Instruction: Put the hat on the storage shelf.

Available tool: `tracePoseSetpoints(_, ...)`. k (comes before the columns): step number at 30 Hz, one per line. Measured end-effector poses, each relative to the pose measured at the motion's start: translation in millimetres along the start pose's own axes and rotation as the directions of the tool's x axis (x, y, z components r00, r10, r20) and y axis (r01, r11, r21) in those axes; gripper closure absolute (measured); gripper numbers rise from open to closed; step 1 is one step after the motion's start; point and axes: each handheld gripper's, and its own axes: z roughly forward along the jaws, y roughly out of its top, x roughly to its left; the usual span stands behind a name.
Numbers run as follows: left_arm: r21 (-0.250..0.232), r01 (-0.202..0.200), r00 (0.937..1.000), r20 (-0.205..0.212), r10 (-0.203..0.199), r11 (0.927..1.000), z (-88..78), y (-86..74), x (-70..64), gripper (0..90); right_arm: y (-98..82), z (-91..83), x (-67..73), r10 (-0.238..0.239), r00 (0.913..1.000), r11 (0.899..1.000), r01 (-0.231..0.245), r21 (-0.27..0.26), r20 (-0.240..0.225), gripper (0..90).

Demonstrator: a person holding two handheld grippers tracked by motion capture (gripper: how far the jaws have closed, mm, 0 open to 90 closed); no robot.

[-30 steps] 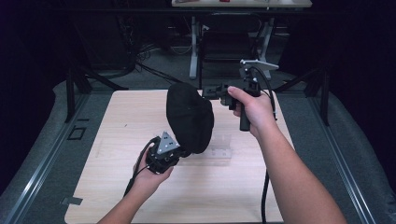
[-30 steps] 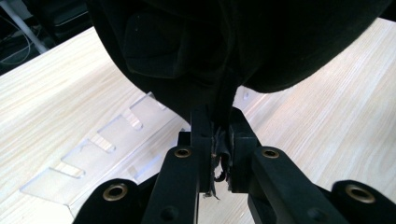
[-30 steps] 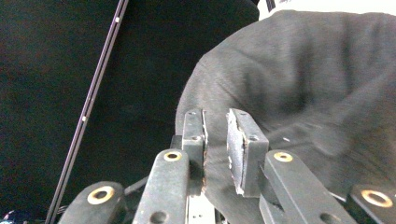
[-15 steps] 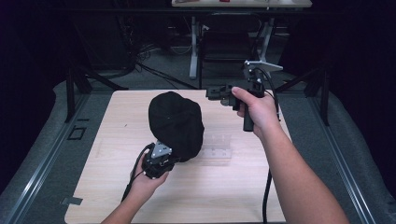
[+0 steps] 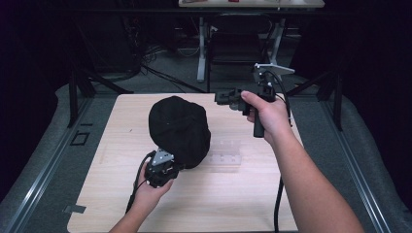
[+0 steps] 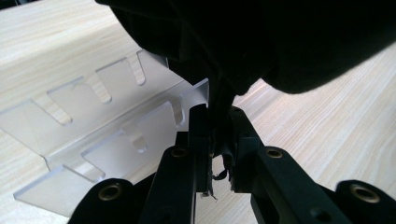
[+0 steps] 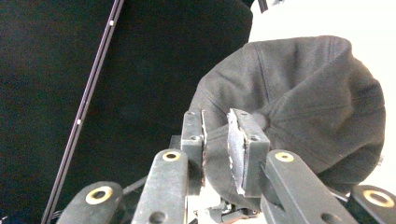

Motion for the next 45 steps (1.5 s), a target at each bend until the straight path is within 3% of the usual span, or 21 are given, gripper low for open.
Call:
tracePoseSetpoints(4, -0.005, 0.013, 0.9999, -0.005, -0.013, 0.9999, -0.1, -2.4, 1.3, 80.5, 0.2, -2.4, -1.8, 0.005, 1.0, 1.0, -0.005, -0.004, 0.0, 76.0)
tracePoseSetpoints(12, -0.007, 0.059, 0.998, -0.024, -0.059, 0.9982, -5.2, -11.3, 6.0, 63.4, 2.7, -0.8, -8.7, 0.015, 0.9999, 1.0, -0.015, 0.0, -0.002, 75.6)
tracePoseSetpoints(13, -0.009, 0.046, 0.9986, -0.024, -0.046, 0.9989, -6.0, -12.3, 8.4, 61.4, 2.9, -0.1, -9.0, 0.018, 0.9998, 1.0, -0.018, 0.001, -0.003, 75.5)
tracePoseSetpoints(17, -0.028, 0.107, 0.9942, -0.006, -0.107, 0.9938, -11.6, -16.3, 13.9, 53.5, 3.4, 2.2, -11.5, 0.018, 0.9998, 1.0, -0.018, 0.006, -0.01, 75.2)
tracePoseSetpoints(21, -0.036, 0.12, 0.9928, -0.002, -0.12, 0.9922, -20.2, -17.9, 16.9, 50.4, 2.7, 1.8, -13.9, 0.02, 0.9998, 1.0, -0.02, 0.004, -0.001, 75.2)
tracePoseSetpoints(30, -0.037, 0.117, 0.9919, -0.044, -0.119, 0.9924, -38.3, -22.3, 23.8, 50.4, 0.7, -3.3, -11.2, 0.014, 0.9998, 1.0, -0.014, -0.013, 0.013, 74.9)
tracePoseSetpoints(40, -0.015, 0.152, 0.9858, -0.071, -0.152, 0.9883, -60.0, -37.1, 36.4, 50.2, -8.4, -17.9, -14.2, -0.013, 0.9958, 1.0, 0.014, -0.011, 0.09, 74.1)
tracePoseSetpoints(45, -0.018, 0.17, 0.9812, -0.089, -0.171, 0.9852, -67.4, -47.8, 40.1, 50.1, -25.6, -27.9, -20.4, -0.069, 0.9842, 0.997, 0.074, -0.025, 0.163, 70.9)
